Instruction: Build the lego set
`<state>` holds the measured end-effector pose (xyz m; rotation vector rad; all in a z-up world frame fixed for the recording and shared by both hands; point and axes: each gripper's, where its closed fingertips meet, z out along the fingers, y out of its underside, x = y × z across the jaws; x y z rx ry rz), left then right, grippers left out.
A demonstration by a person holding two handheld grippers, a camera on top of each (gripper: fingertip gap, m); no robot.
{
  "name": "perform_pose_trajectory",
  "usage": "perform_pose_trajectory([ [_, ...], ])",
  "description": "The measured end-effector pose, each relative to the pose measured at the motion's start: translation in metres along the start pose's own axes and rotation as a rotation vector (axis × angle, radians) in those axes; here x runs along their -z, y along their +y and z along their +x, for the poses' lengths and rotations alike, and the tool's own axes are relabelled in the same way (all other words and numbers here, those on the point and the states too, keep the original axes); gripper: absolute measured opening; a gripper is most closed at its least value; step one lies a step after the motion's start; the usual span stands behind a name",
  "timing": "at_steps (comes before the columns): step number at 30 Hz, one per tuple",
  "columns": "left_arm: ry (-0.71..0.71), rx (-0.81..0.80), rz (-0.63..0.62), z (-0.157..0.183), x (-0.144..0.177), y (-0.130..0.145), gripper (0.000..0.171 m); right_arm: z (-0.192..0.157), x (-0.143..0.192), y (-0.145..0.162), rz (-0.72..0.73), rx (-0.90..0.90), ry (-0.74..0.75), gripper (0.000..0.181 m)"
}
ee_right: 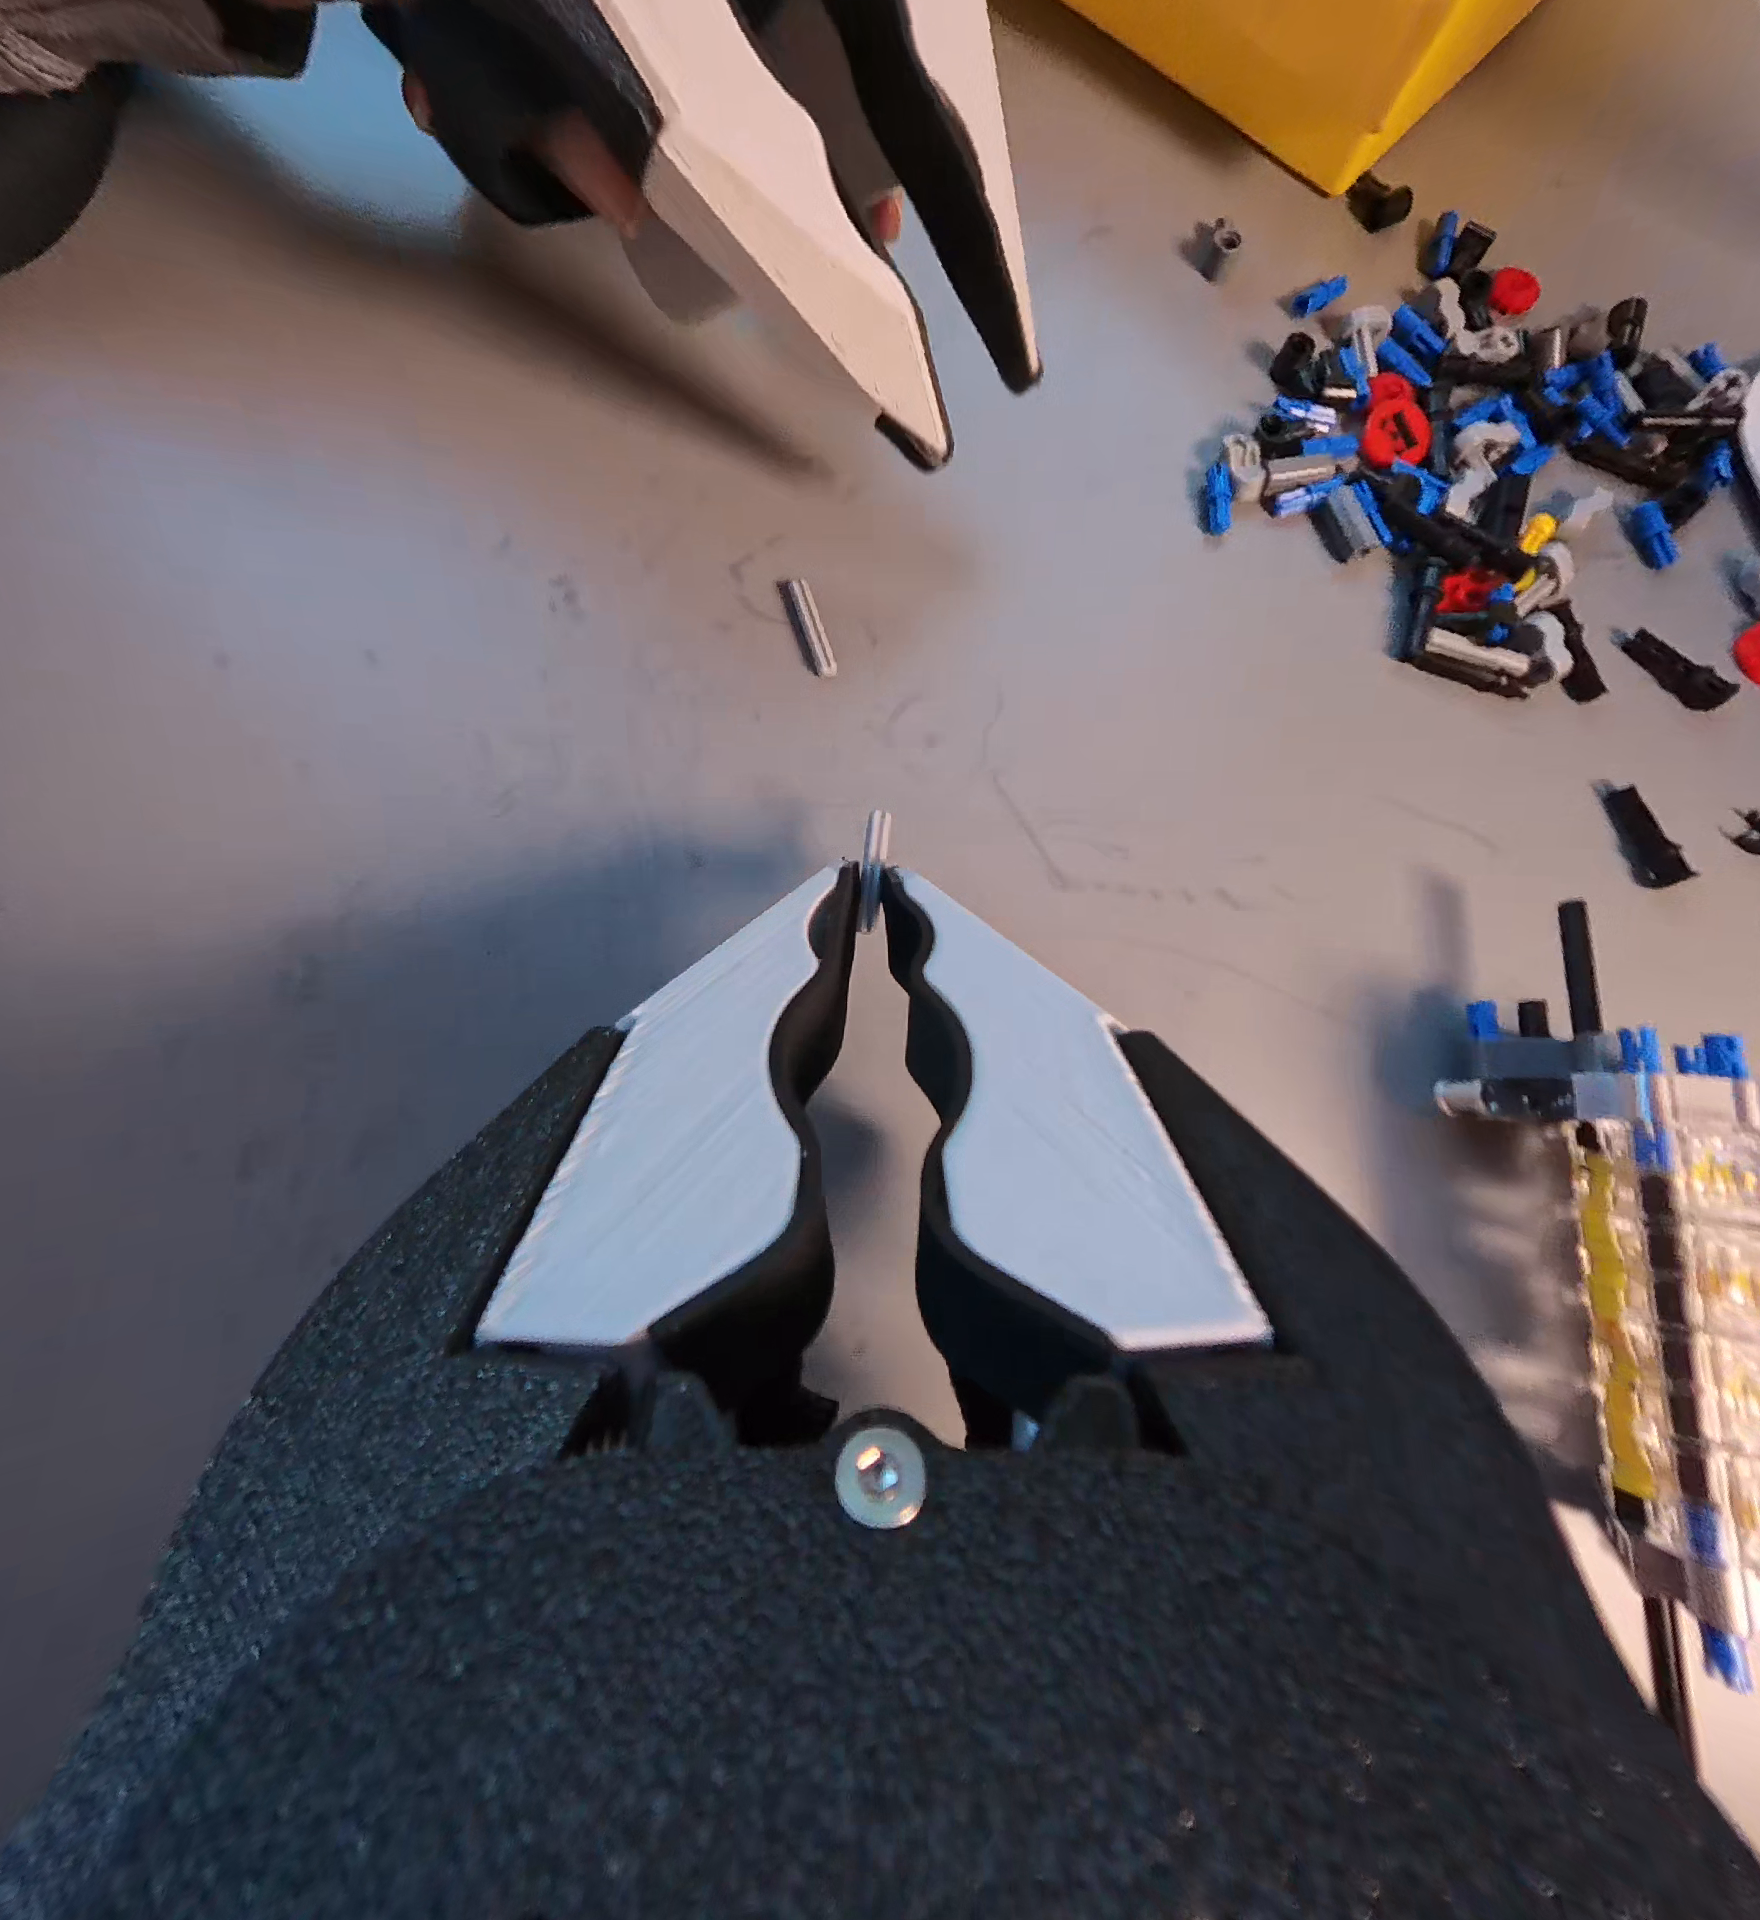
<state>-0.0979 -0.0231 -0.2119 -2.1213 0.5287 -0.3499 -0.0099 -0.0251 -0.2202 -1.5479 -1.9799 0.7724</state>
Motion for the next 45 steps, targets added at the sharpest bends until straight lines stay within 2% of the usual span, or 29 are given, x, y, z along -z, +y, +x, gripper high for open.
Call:
perform_pose_trajectory([
  [3, -0.016, -0.021, 0.003, -0.002, -0.001, 0.0, 0.021, -0.004, -0.01, -0.007, -0.006, 0.049, 0.003, 0.002],
  [6, -0.026, -0.019, 0.0, -0.005, -0.002, 0.002, 0.021, 0.0, -0.022, 0.0, -0.064, 0.1, 0.044, 0.002],
  [9, -0.027, -0.007, 0.008, -0.007, -0.002, 0.002, 0.021, -0.001, -0.024, 0.0, -0.037, 0.098, 0.057, 0.004],
  [12, -0.042, -0.013, 0.018, -0.009, -0.002, 0.001, 0.021, 0.004, -0.017, -0.002, 0.018, 0.091, 0.091, 0.023],
  [21, -0.087, 0.012, 0.139, -0.019, 0.009, -0.018, 0.024, 0.038, 0.061, -0.048, 0.482, -0.016, 0.259, 0.033],
  [27, -0.145, 0.006, 0.228, -0.028, 0.019, -0.03, 0.032, 0.048, 0.081, -0.055, 0.685, -0.104, 0.319, 0.042],
  [33, -0.211, 0.006, 0.376, -0.034, 0.038, -0.052, 0.045, 0.05, 0.082, -0.055, 0.69, -0.065, 0.381, 0.048],
  [37, -0.277, -0.014, 0.49, -0.039, 0.056, -0.069, 0.046, 0.052, 0.083, -0.055, 0.689, -0.072, 0.388, 0.049],
  [45, -0.425, -0.056, 0.578, -0.055, 0.084, -0.102, 0.032, 0.047, 0.079, -0.055, 0.678, -0.049, 0.371, 0.035],
])
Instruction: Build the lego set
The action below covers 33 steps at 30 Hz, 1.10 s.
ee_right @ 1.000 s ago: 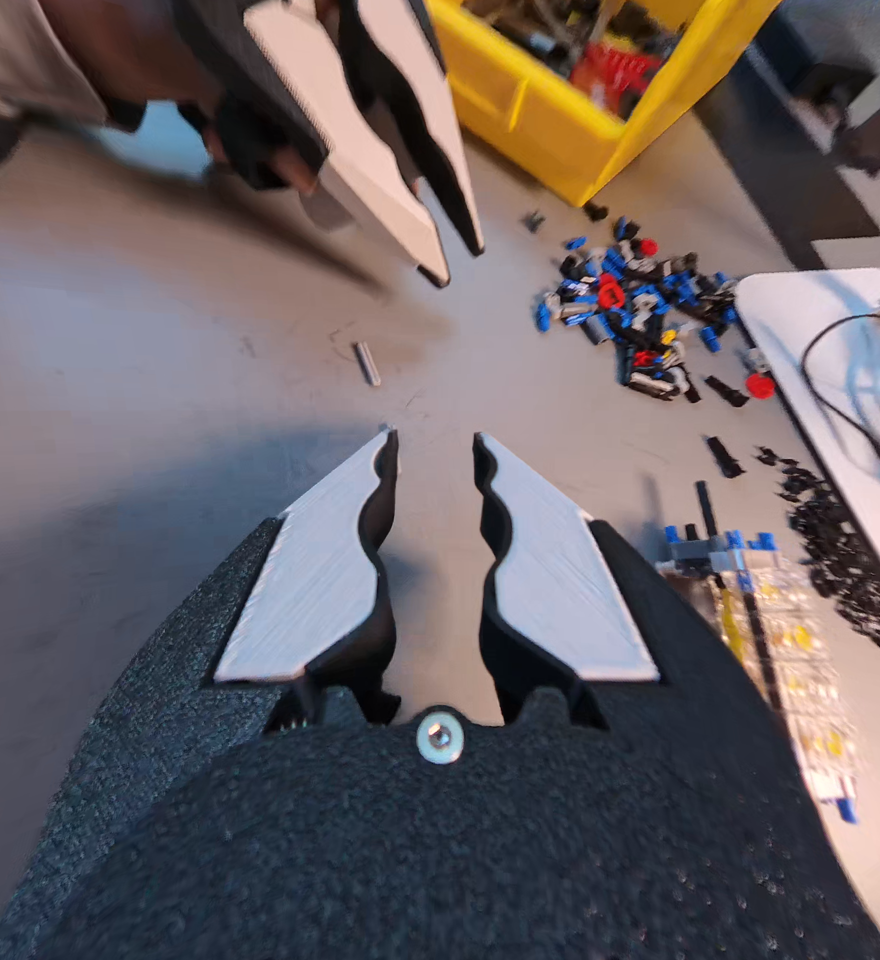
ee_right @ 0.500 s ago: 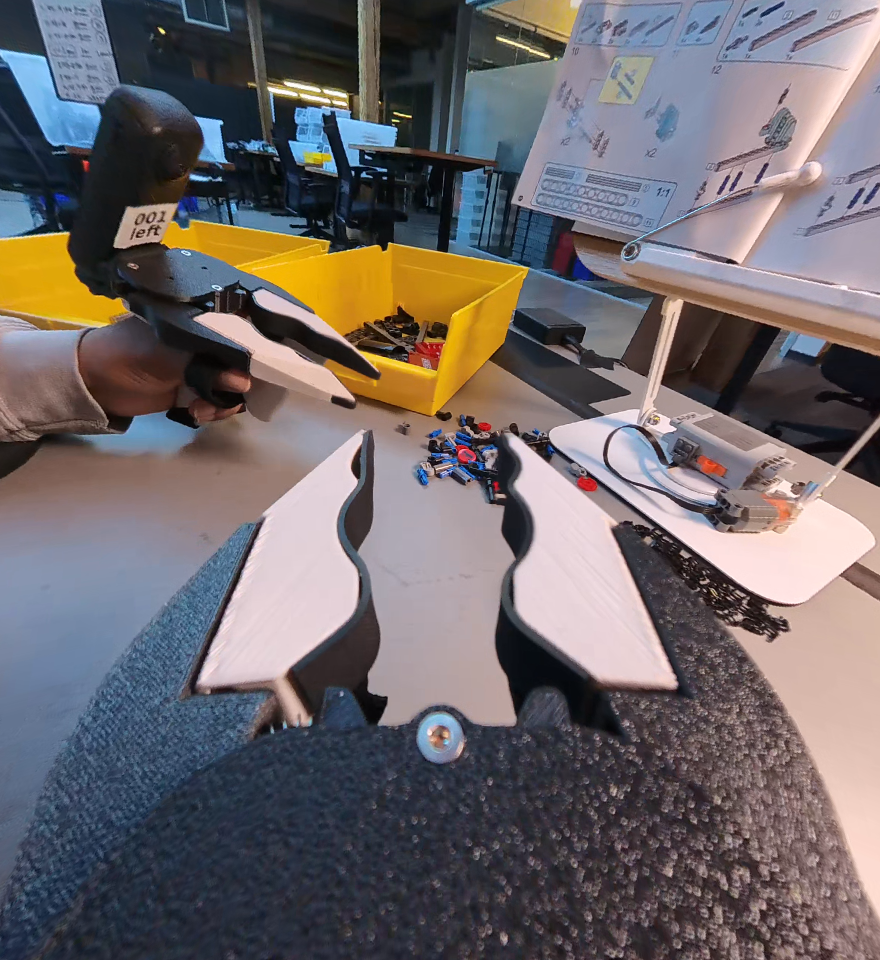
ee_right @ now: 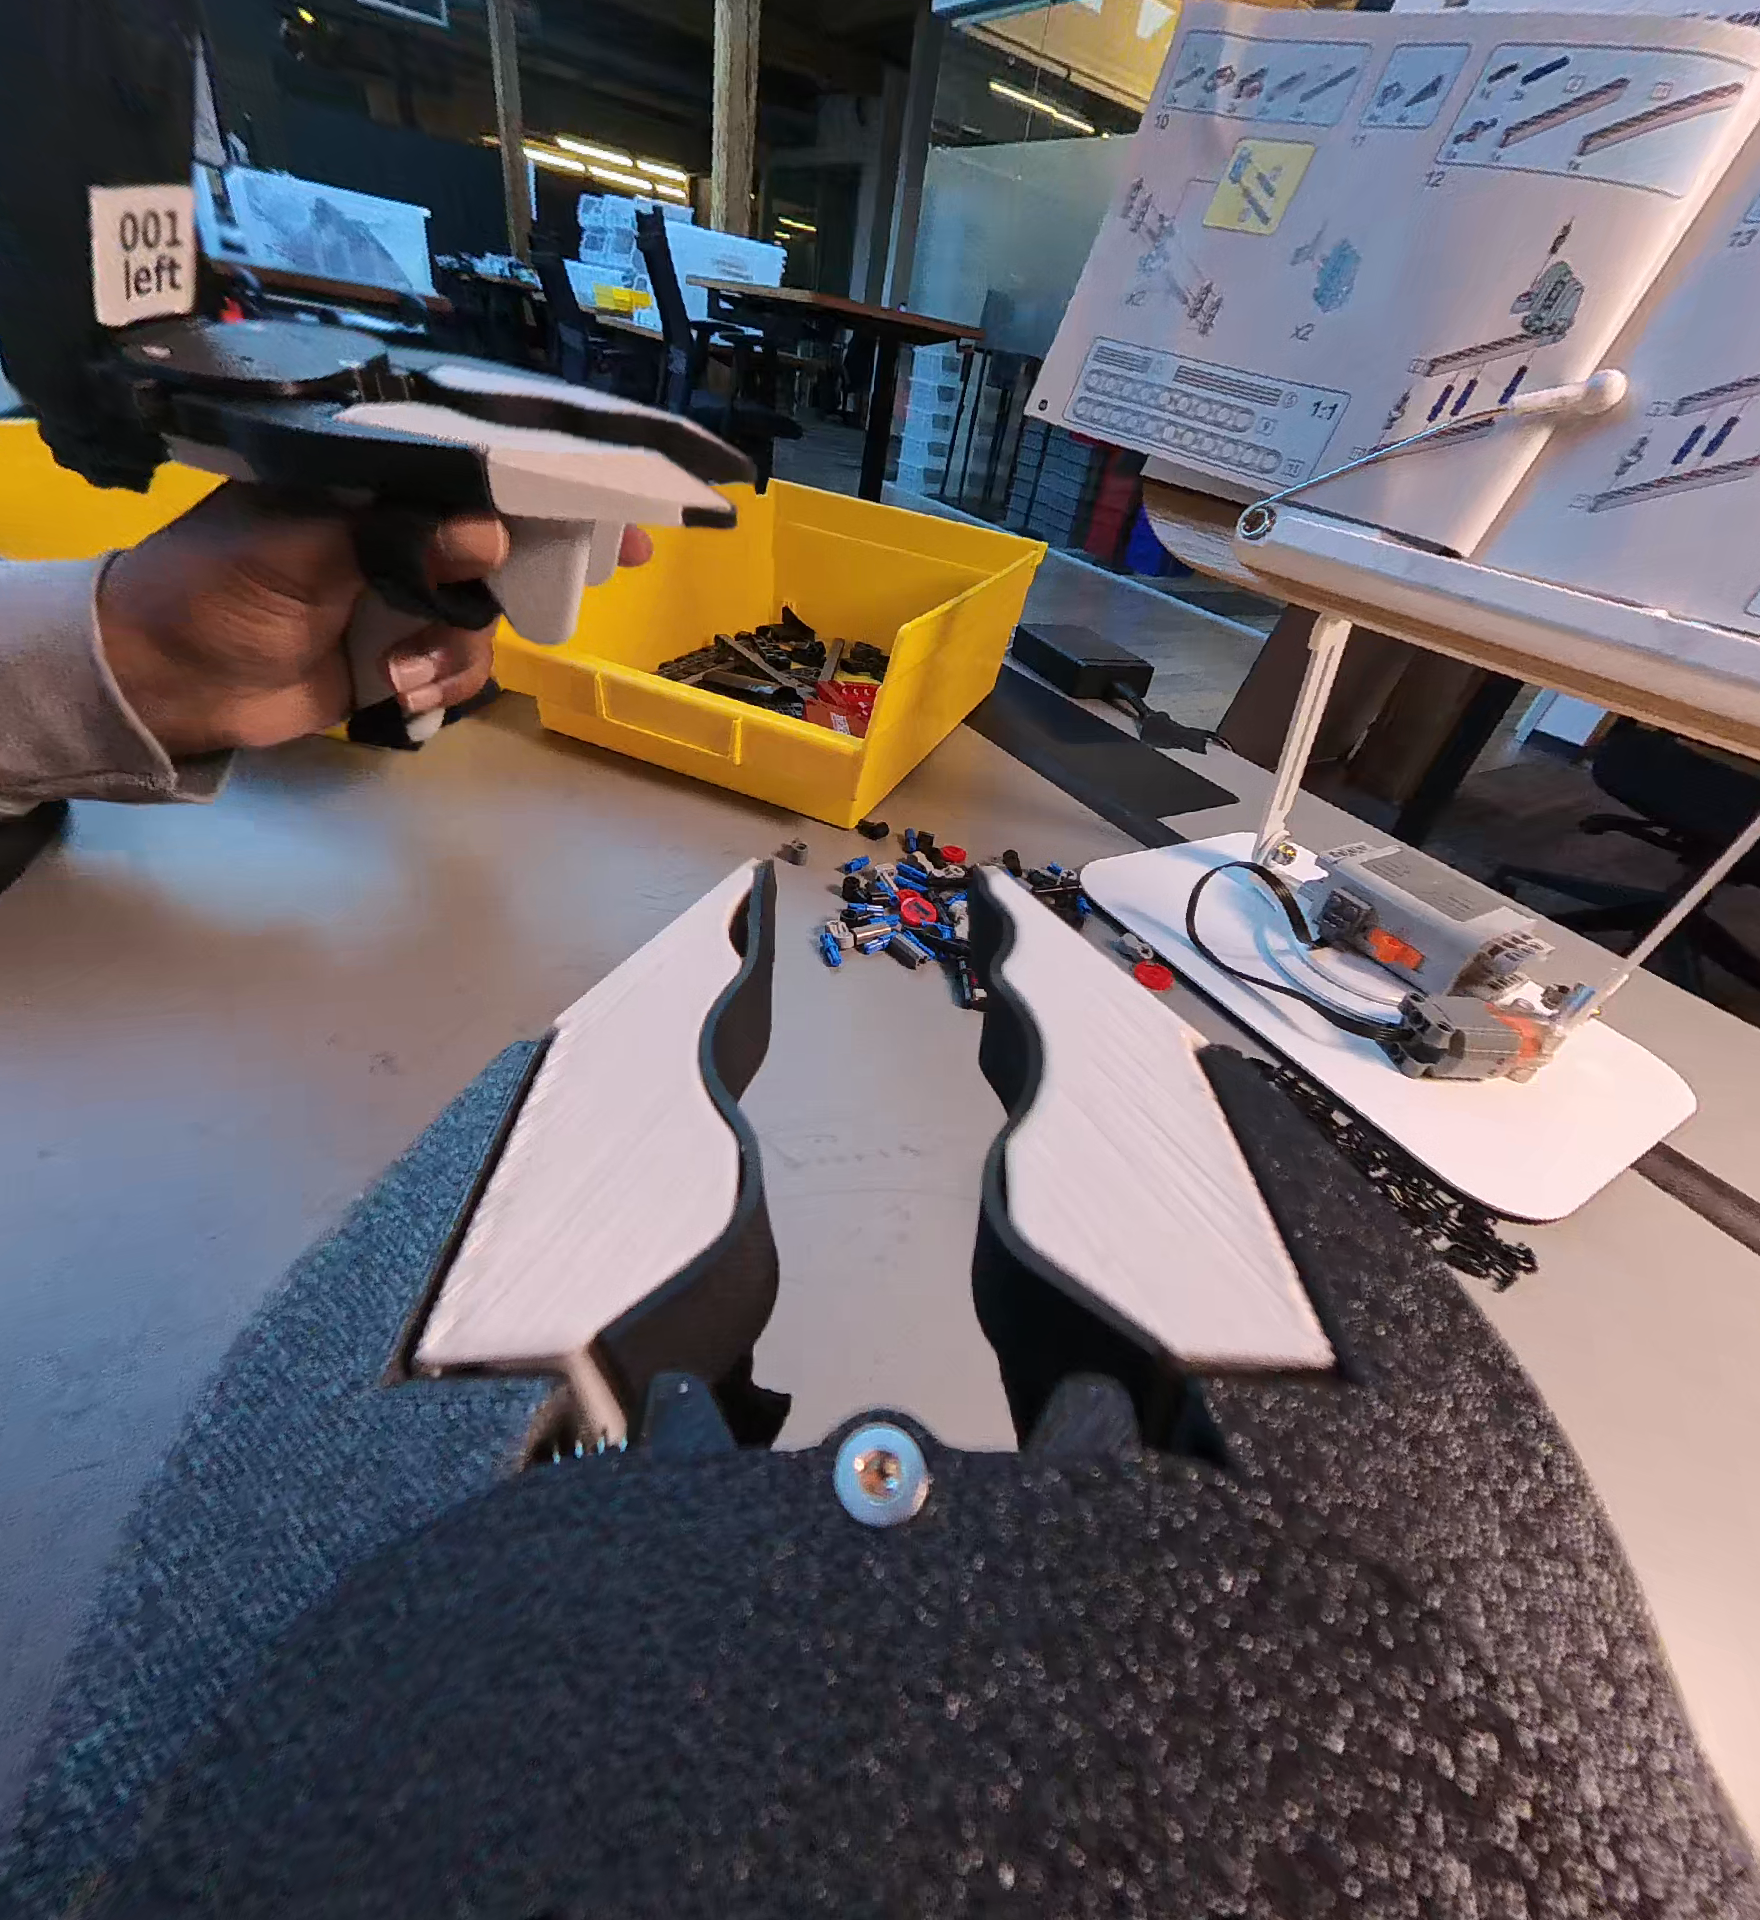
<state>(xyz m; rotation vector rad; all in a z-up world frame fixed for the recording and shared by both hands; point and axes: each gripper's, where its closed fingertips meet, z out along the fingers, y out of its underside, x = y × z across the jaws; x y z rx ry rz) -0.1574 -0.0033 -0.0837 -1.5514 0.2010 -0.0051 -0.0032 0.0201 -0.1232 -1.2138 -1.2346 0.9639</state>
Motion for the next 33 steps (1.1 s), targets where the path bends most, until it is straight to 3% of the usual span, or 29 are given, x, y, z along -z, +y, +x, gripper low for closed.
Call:
perform_pose_trajectory([
  [4, -0.073, -0.017, 0.067, -0.026, -0.017, -0.054, 0.018, -0.002, -0.002, 0.002, -0.013, 0.007, -0.004, 0.034],
  [9, -0.163, -0.022, 0.097, -0.069, -0.067, -0.108, 0.001, -0.002, -0.002, 0.003, -0.025, 0.023, 0.001, 0.032],
  [13, -0.224, -0.051, 0.062, -0.099, -0.113, -0.113, 0.0, -0.002, -0.002, 0.005, -0.037, 0.032, 0.003, 0.031],
  [18, -0.299, -0.066, 0.018, -0.125, -0.136, -0.107, 0.0, 0.001, 0.0, 0.007, -0.05, 0.036, 0.004, 0.031],
  [27, -0.277, -0.065, 0.009, -0.118, -0.128, -0.105, 0.0, -0.001, -0.001, 0.009, -0.06, 0.048, -0.008, 0.031],
  [33, -0.195, -0.021, 0.026, -0.09, -0.067, -0.107, 0.008, -0.001, 0.0, 0.011, -0.07, 0.07, 0.0, 0.03],
])
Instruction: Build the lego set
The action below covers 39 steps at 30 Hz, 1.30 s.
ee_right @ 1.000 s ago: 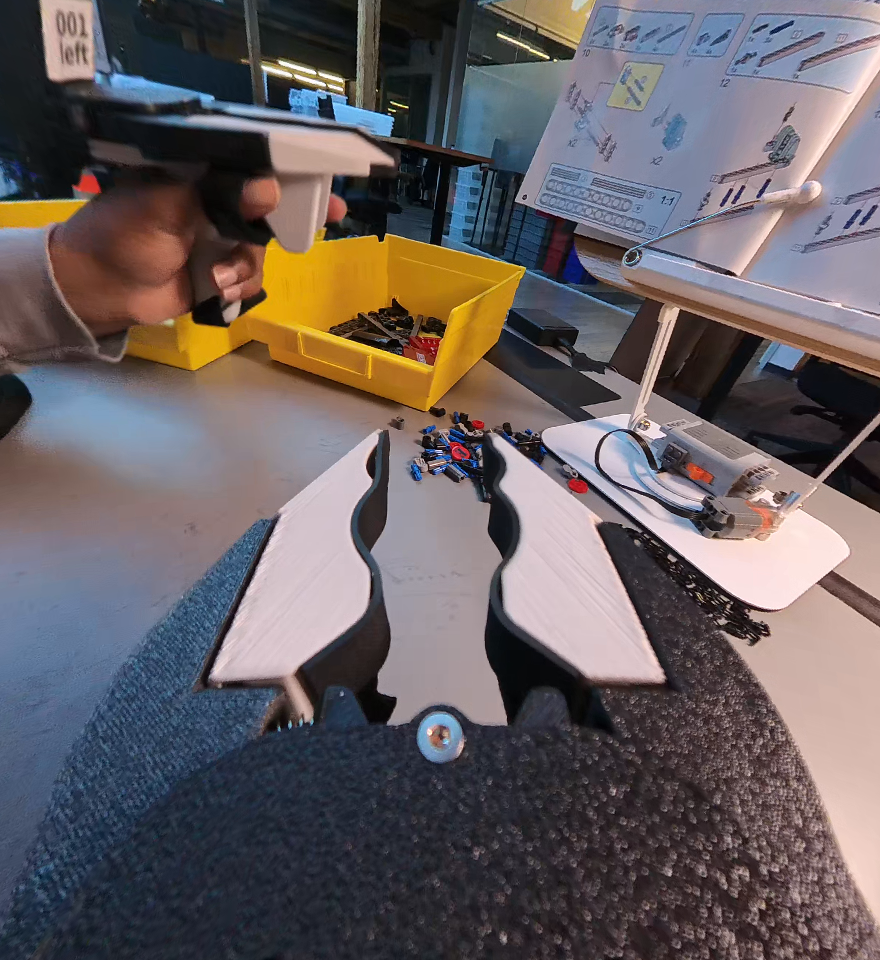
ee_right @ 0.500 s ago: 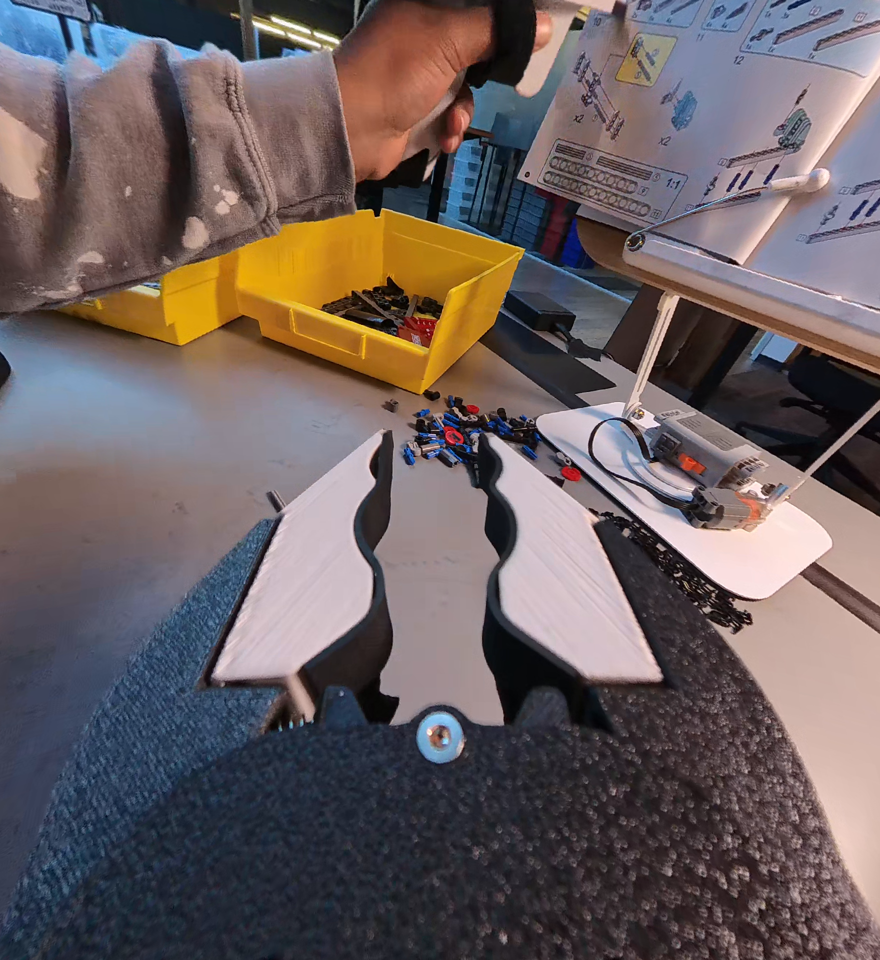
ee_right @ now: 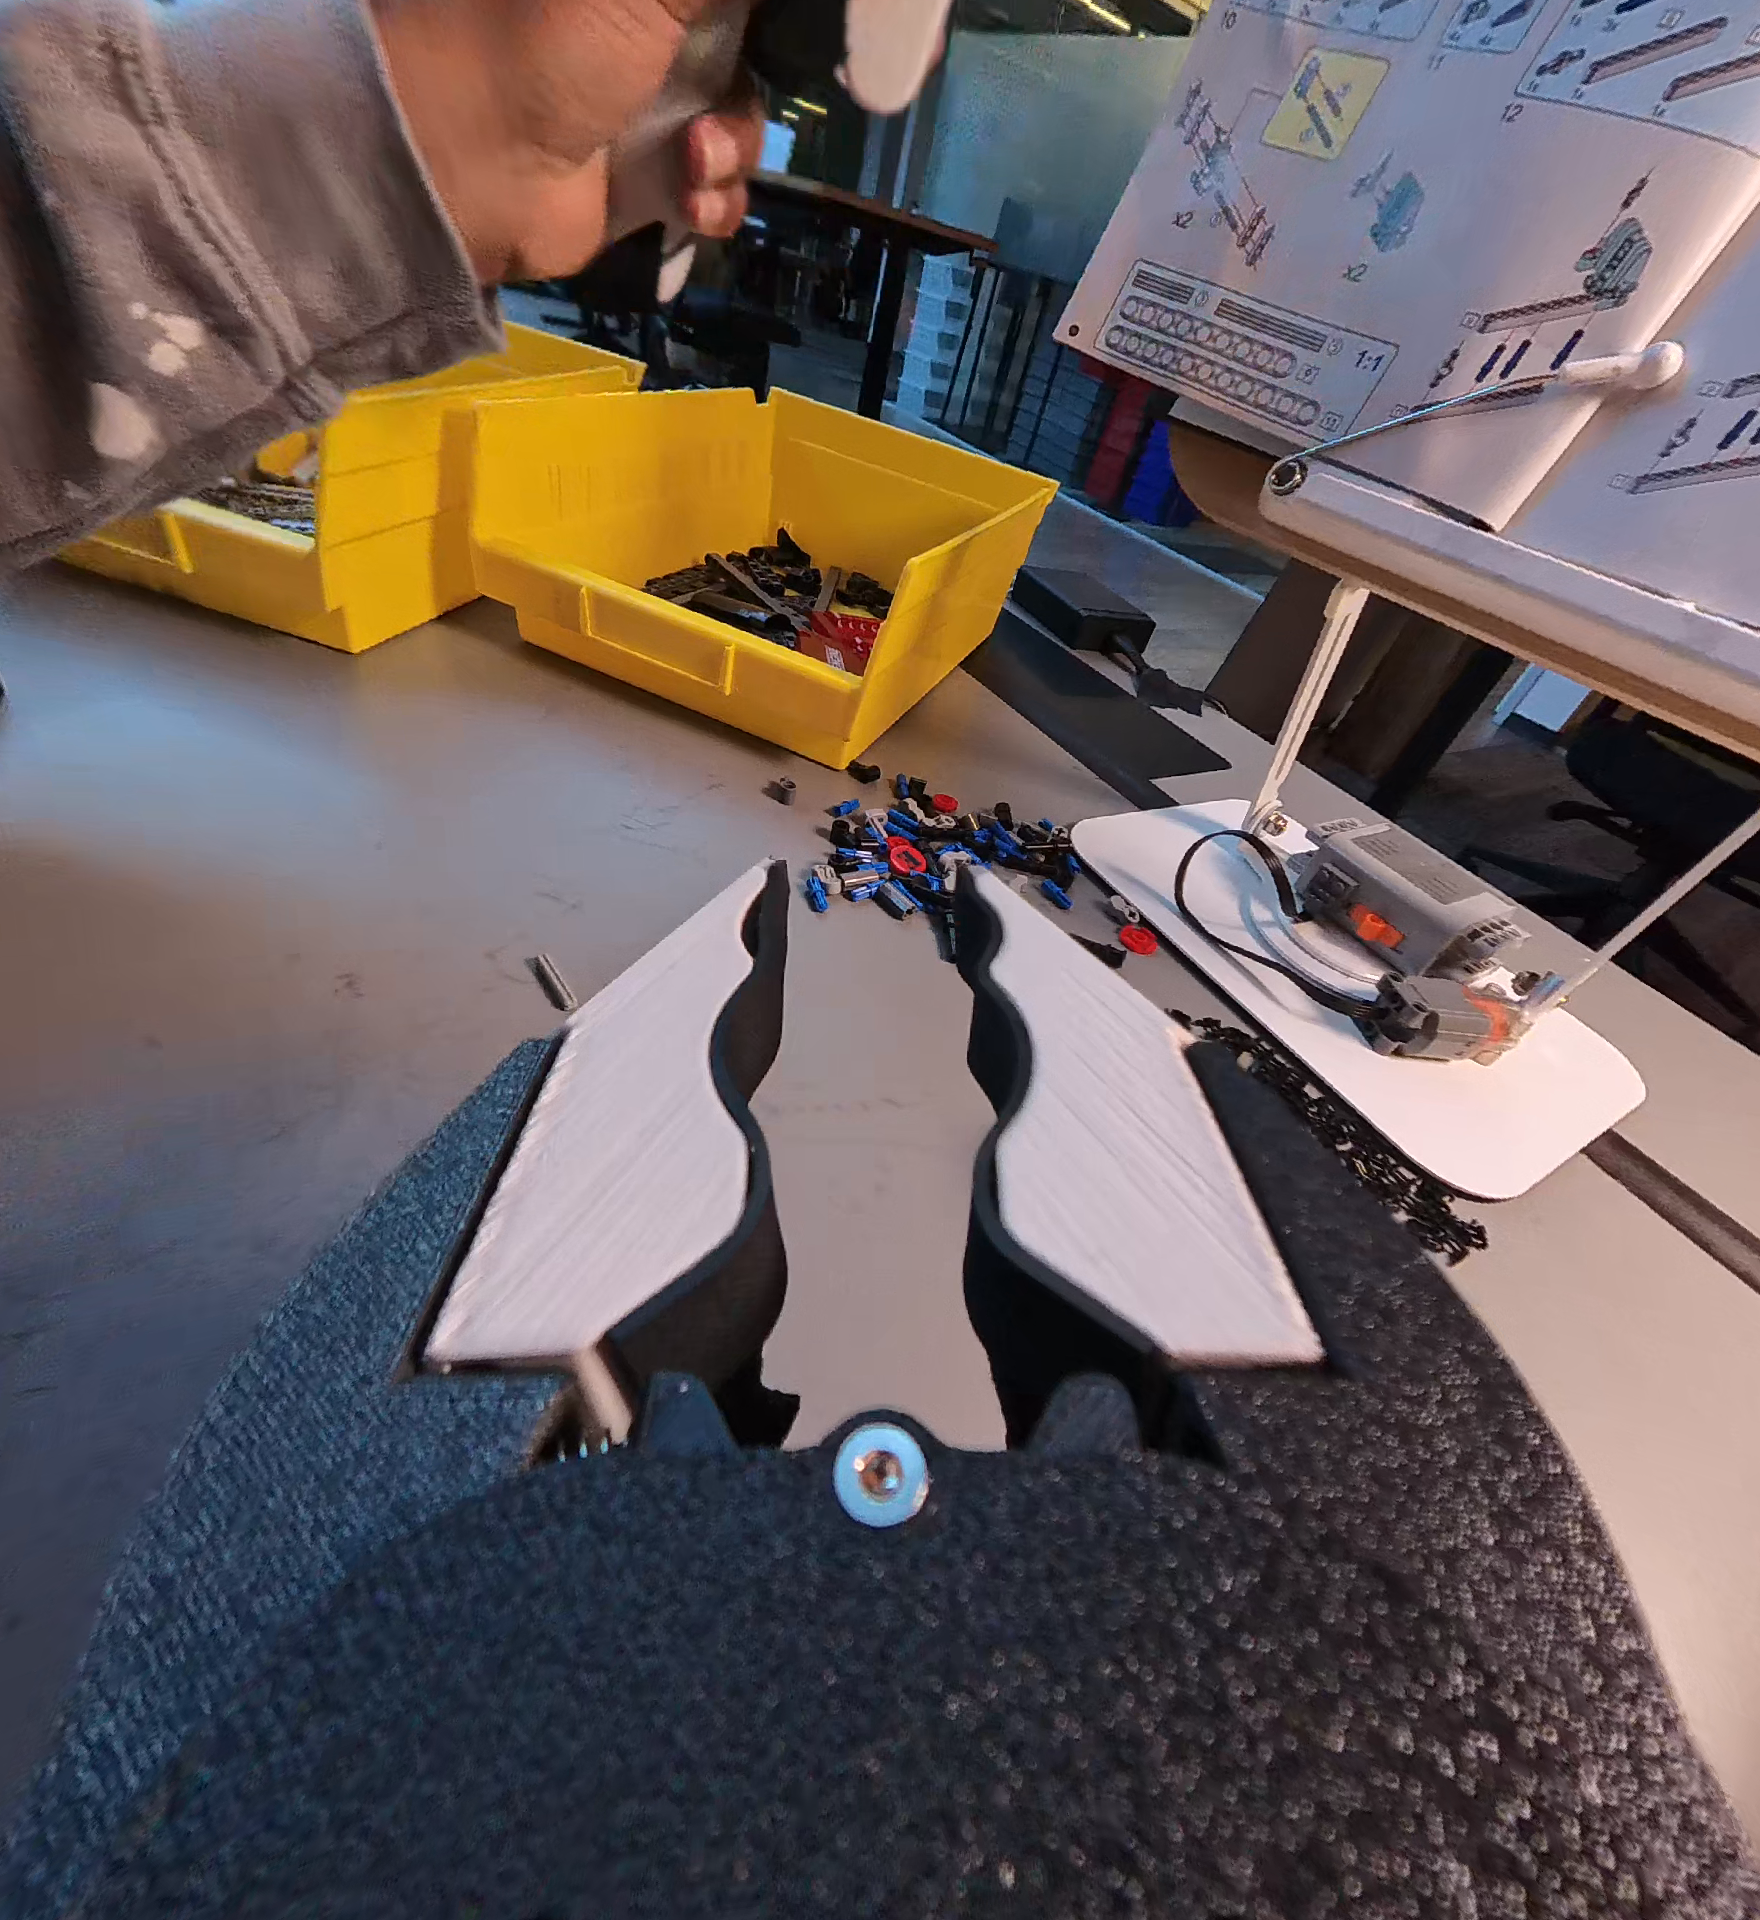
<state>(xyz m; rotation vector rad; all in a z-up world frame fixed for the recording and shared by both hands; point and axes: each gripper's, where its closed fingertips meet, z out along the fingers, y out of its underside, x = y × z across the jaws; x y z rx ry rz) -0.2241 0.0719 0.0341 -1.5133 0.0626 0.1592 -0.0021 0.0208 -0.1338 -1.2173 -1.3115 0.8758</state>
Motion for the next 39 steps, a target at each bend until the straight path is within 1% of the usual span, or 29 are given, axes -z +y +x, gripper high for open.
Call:
perform_pose_trajectory([
  [2, 0.023, -0.002, -0.022, -0.002, 0.031, 0.001, 0.016, 0.001, 0.001, 0.0, 0.003, -0.002, 0.006, 0.03],
  [4, 0.015, -0.025, -0.069, -0.017, 0.064, 0.005, 0.021, 0.003, 0.003, -0.001, 0.008, -0.01, 0.014, 0.029],
  [6, -0.049, -0.085, -0.125, -0.05, 0.097, 0.007, 0.021, 0.005, 0.004, -0.001, 0.009, -0.019, 0.017, 0.029],
  [8, -0.13, -0.149, -0.239, -0.096, 0.13, 0.014, 0.021, 0.006, 0.004, -0.001, 0.011, -0.027, 0.021, 0.028],
  [10, -0.191, -0.19, -0.395, -0.144, 0.163, 0.028, 0.021, 0.007, 0.004, -0.001, 0.009, -0.034, 0.022, 0.028],
  [13, -0.249, -0.269, -0.655, -0.207, 0.208, 0.061, 0.021, 0.006, 0.003, 0.001, 0.0, -0.023, 0.026, 0.028],
  [16, -0.218, -0.33, -0.984, -0.247, 0.252, 0.115, 0.02, 0.003, 0.002, 0.002, -0.01, 0.002, 0.032, 0.028],
  [18, -0.19, -0.351, -1.158, -0.264, 0.274, 0.145, 0.02, 0.001, 0.001, 0.002, -0.014, 0.02, 0.04, 0.027],
  [22, -0.078, -0.361, -1.413, -0.274, 0.295, 0.19, 0.02, 0.0, -0.001, 0.005, -0.03, 0.04, 0.046, 0.027],
  [26, 0.048, -0.379, -1.691, -0.274, 0.309, 0.225, 0.023, -0.002, -0.003, 0.007, -0.045, 0.047, 0.046, 0.027],
  [29, 0.105, -0.354, -1.873, -0.277, 0.316, 0.242, 0.025, -0.003, -0.003, 0.007, -0.049, 0.053, 0.043, 0.027],
  [32, 0.147, -0.381, -2.036, -0.285, 0.326, 0.25, 0.029, -0.004, -0.003, 0.007, -0.047, 0.056, 0.036, 0.026],
  [34, 0.185, -0.414, -2.122, -0.288, 0.332, 0.254, 0.03, -0.005, -0.003, 0.007, -0.044, 0.054, 0.029, 0.026],
  [36, 0.22, -0.438, -2.18, -0.289, 0.338, 0.258, 0.031, -0.005, -0.002, 0.007, -0.041, 0.05, 0.023, 0.026],
  [39, 0.251, -0.458, -2.19, -0.29, 0.336, 0.264, 0.029, -0.005, -0.002, 0.006, -0.039, 0.041, 0.014, 0.026],
])
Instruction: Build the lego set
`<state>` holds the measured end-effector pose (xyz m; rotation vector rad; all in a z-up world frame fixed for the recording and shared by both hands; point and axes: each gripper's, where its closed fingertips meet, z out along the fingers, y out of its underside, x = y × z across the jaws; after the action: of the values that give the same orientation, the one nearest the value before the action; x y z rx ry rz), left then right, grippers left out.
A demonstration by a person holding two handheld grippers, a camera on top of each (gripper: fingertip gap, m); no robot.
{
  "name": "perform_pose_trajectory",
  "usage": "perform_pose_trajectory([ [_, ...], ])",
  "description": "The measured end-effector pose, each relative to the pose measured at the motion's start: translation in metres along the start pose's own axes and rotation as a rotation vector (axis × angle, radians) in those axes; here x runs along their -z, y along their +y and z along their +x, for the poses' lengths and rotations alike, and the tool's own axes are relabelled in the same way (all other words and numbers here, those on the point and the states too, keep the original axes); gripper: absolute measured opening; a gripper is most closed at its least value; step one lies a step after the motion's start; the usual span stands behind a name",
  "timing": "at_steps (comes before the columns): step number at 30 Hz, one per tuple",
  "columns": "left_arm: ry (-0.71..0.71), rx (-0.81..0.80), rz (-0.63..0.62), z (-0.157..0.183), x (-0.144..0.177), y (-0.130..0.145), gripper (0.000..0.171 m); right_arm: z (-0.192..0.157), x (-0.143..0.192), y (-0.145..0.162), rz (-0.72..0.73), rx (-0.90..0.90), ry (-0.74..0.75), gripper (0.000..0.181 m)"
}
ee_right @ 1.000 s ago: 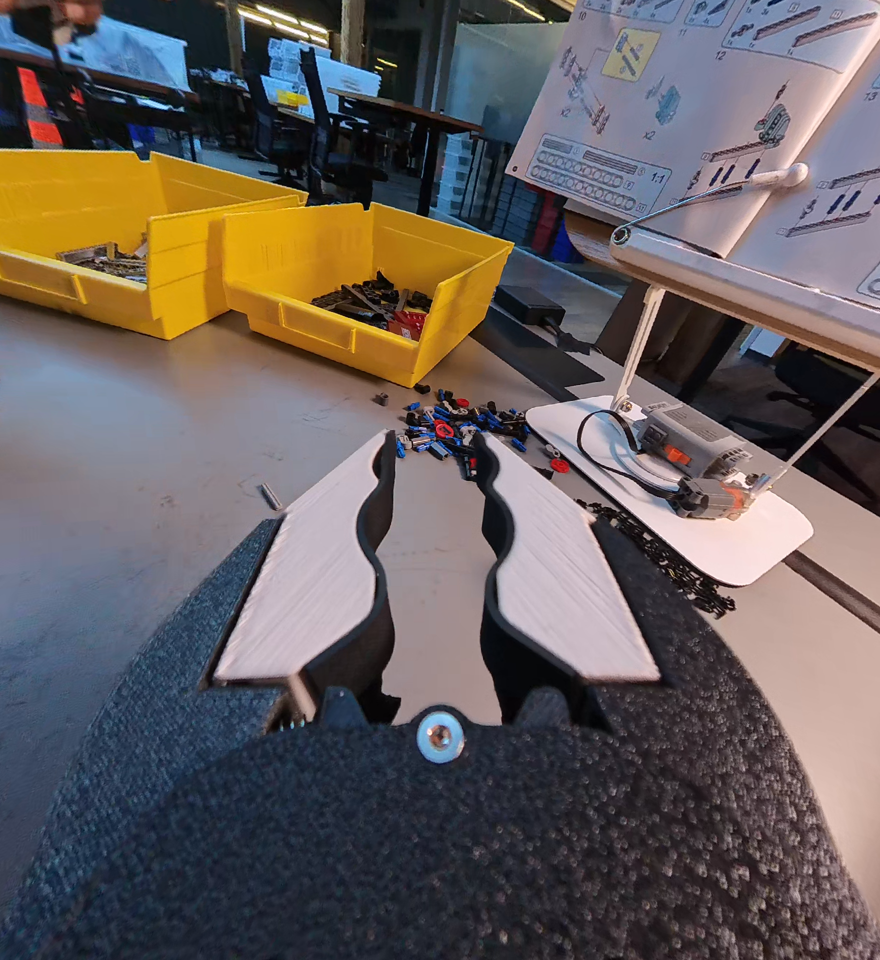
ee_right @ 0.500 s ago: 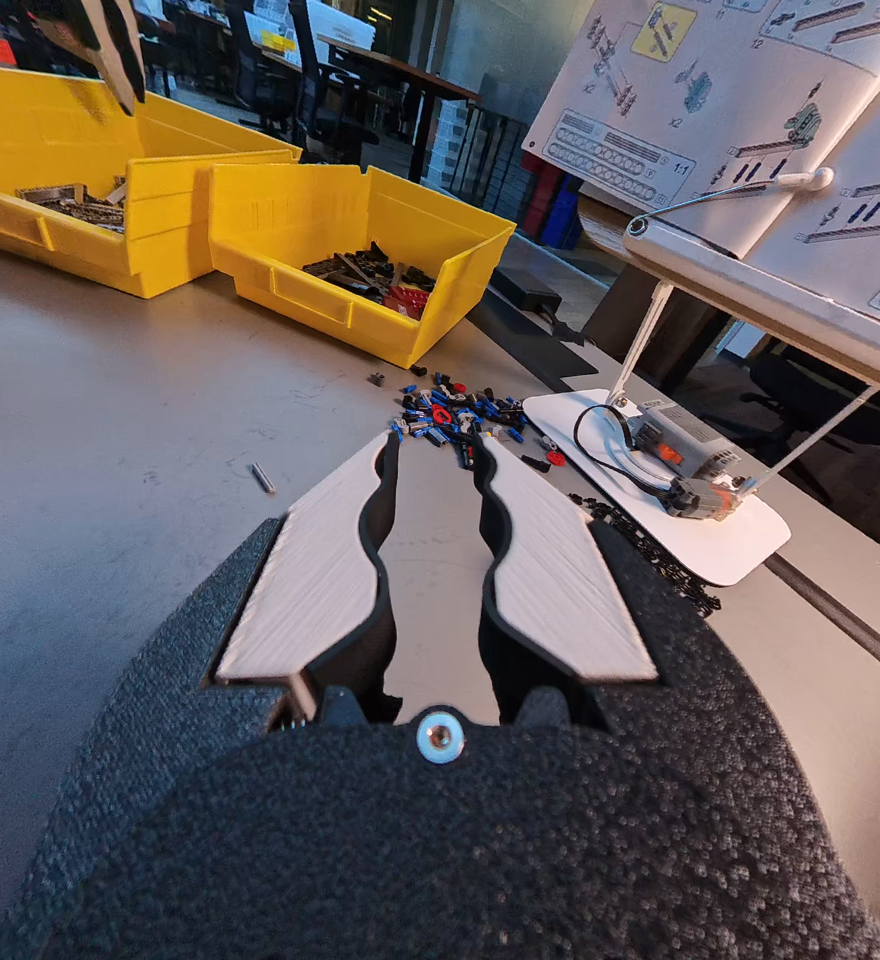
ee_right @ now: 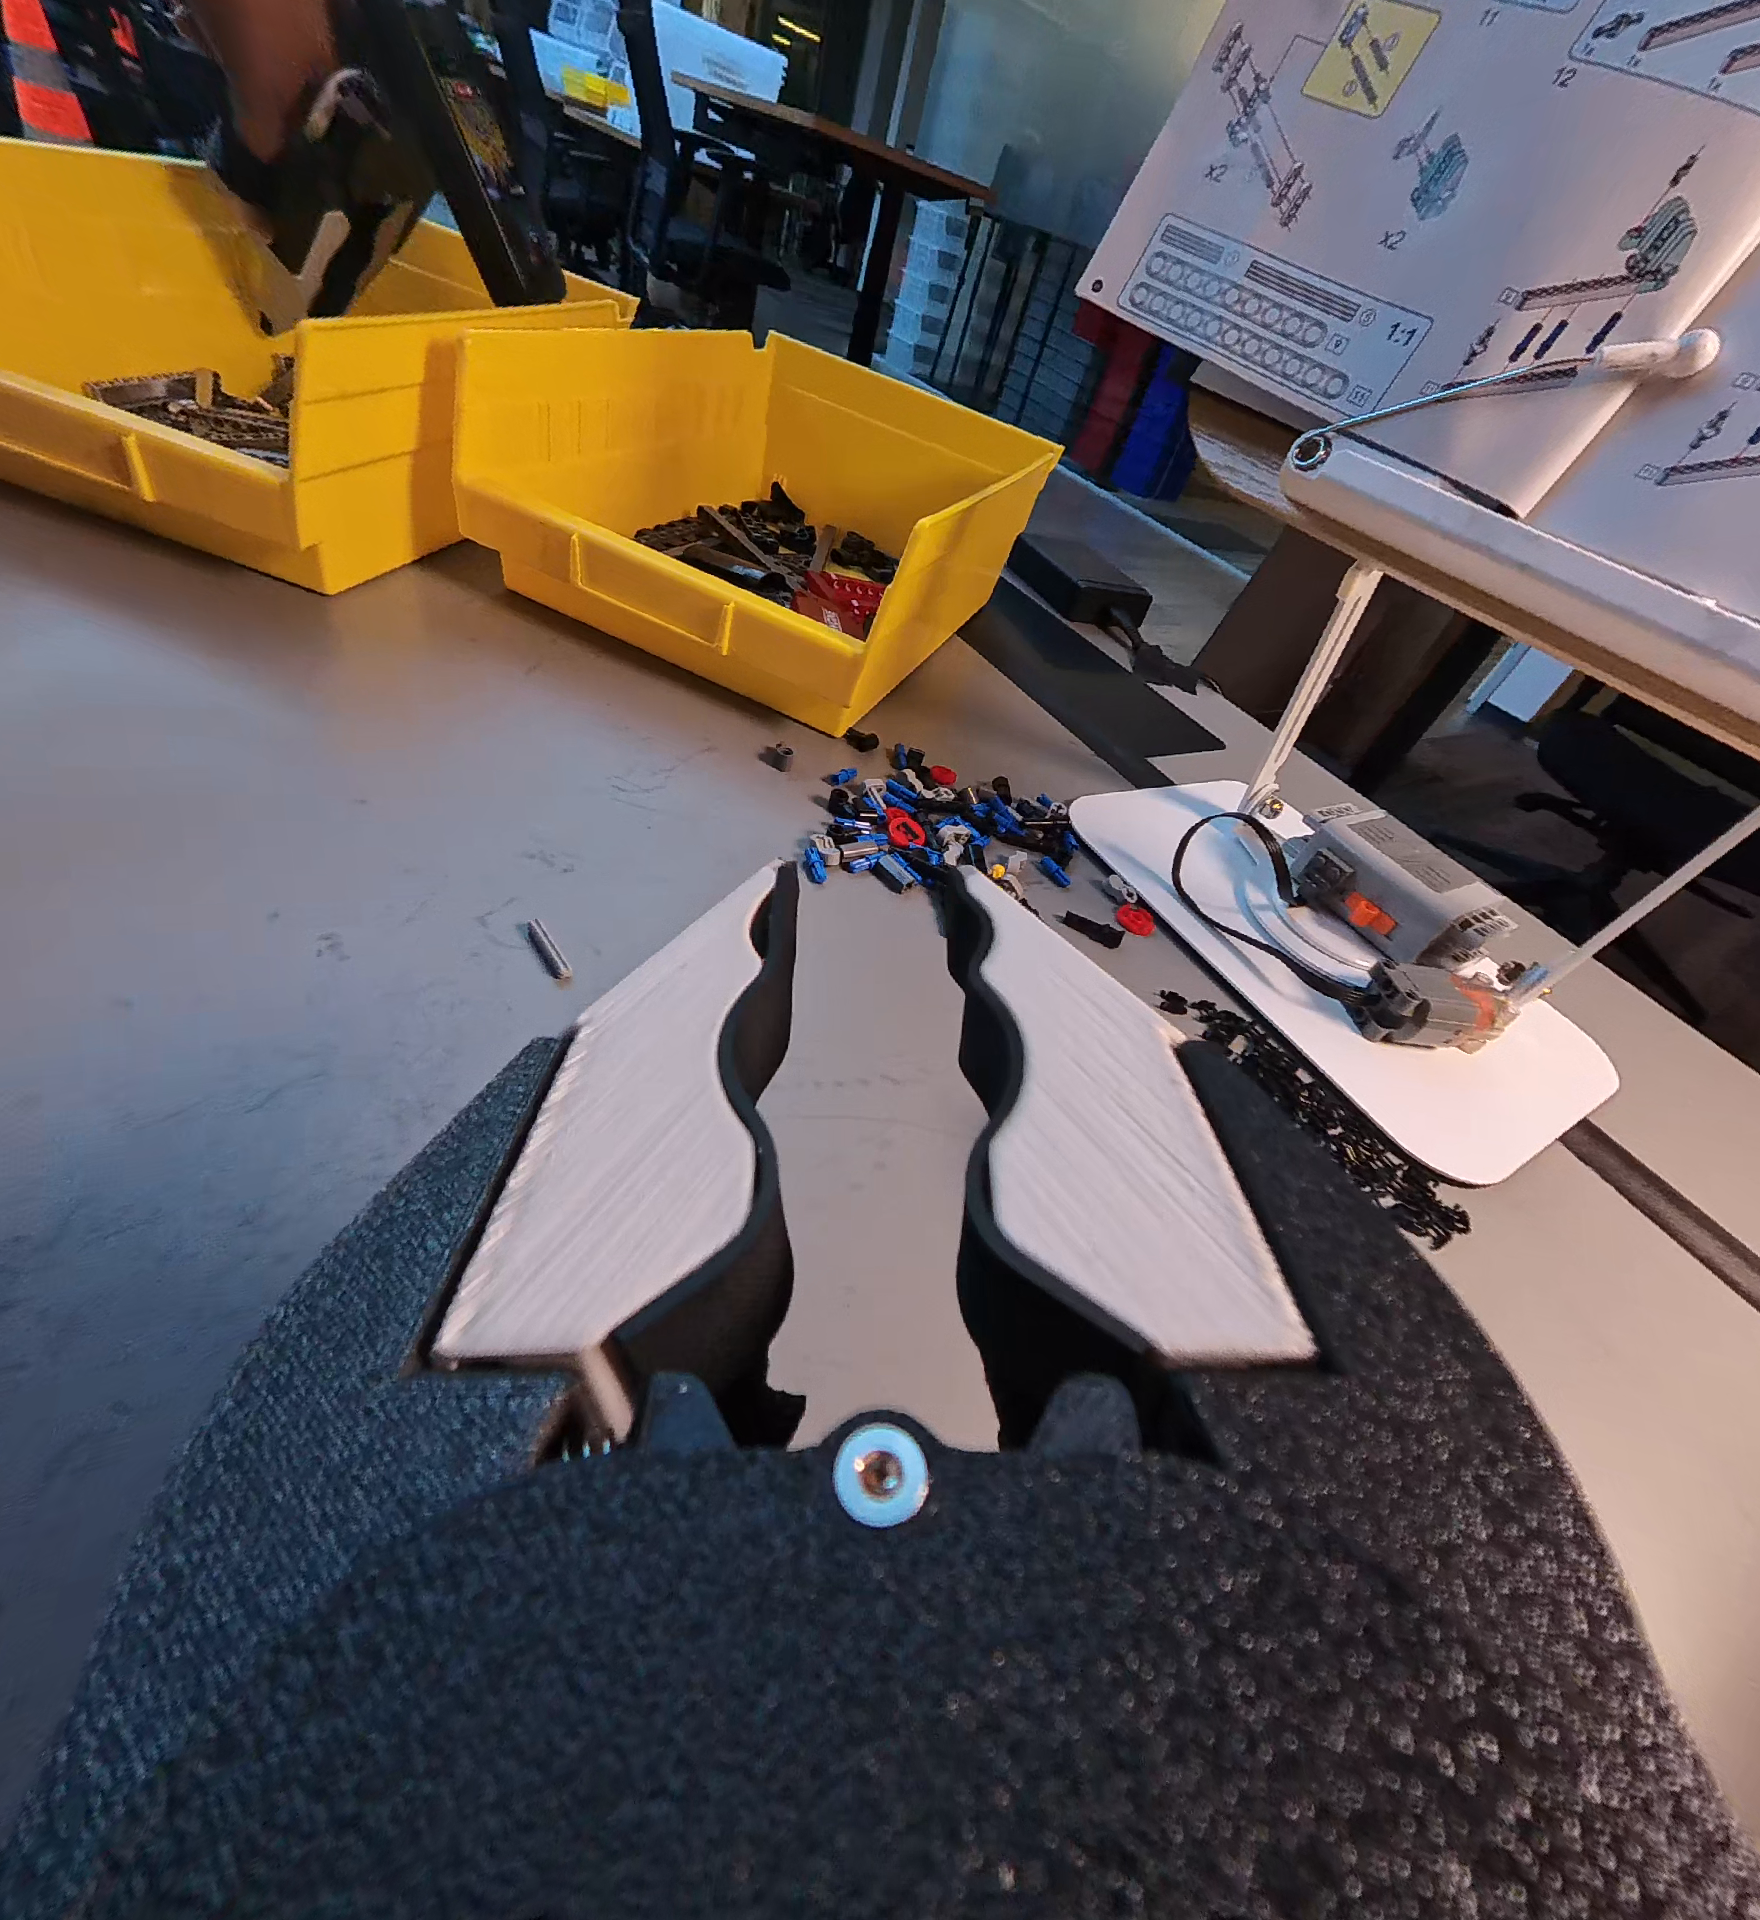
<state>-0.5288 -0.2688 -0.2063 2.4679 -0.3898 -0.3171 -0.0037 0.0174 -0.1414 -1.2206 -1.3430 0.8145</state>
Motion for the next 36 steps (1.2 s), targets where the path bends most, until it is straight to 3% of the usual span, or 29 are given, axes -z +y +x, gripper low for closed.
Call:
perform_pose_trajectory([
  [16, 0.098, -0.019, 0.032, 0.007, -0.02, -0.008, 0.022, -0.003, -0.003, 0.003, -0.02, 0.014, -0.005, 0.026],
  [24, 0.037, -0.002, 0.137, -0.001, 0.011, 0.008, 0.022, -0.005, -0.003, 0.003, -0.024, 0.022, -0.01, 0.026],
  [27, -0.011, 0.026, 0.324, -0.003, 0.048, 0.004, 0.022, -0.004, -0.002, 0.003, -0.018, 0.02, -0.012, 0.026],
  [31, -0.173, 0.052, 0.831, 0.018, 0.144, -0.038, 0.022, -0.003, -0.001, 0.001, -0.009, 0.012, -0.012, 0.026],
  [33, -0.223, 0.039, 1.094, 0.054, 0.199, -0.061, 0.022, -0.002, -0.001, 0.001, -0.004, 0.005, -0.012, 0.026],
  [36, -0.144, -0.049, 1.421, 0.144, 0.257, -0.1, 0.022, 0.0, 0.0, 0.0, 0.0, -0.006, -0.007, 0.026],
])
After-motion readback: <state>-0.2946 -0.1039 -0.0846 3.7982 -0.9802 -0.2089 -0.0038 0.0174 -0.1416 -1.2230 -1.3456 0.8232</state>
